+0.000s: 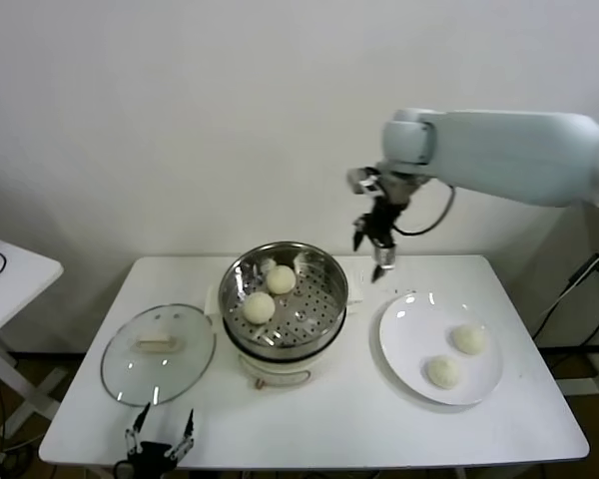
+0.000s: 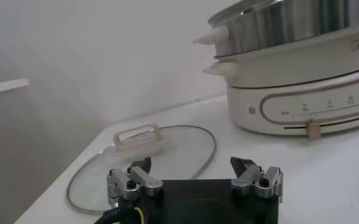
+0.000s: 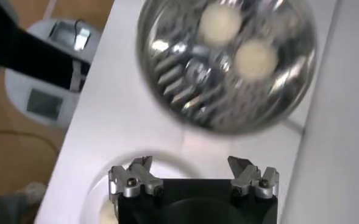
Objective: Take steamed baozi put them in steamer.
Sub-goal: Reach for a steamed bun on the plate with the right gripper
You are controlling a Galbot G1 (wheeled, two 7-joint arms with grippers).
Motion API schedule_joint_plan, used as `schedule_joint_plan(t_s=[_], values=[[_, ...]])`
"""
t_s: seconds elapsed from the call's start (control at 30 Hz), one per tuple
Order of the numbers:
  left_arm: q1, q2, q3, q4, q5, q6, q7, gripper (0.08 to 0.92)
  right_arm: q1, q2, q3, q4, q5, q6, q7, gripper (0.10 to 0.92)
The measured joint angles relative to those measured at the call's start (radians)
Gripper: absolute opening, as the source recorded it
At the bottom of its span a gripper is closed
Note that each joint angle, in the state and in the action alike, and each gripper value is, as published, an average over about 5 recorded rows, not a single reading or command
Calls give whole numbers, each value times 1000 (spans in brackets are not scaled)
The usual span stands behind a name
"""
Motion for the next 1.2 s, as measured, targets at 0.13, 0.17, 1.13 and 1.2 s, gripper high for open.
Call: schedule_joint_plan(t_s=[0.13,0.17,1.13,1.2], values=[[1,0,-1,-2,-8,3,1,823,-12,-102,-32,52,-77,-8,30,823],[0,0,-1,-2,-10,4,2,823,-22,-125,-35,61,-97,-11,39,823],[5,-15,-12,10,-9,14,1,823,-590,-388,304,64,-441,-79,226,823],[5,-15,-12,10,-8,13,1,823,-619,-388,330,56,-453,-80,231,823]])
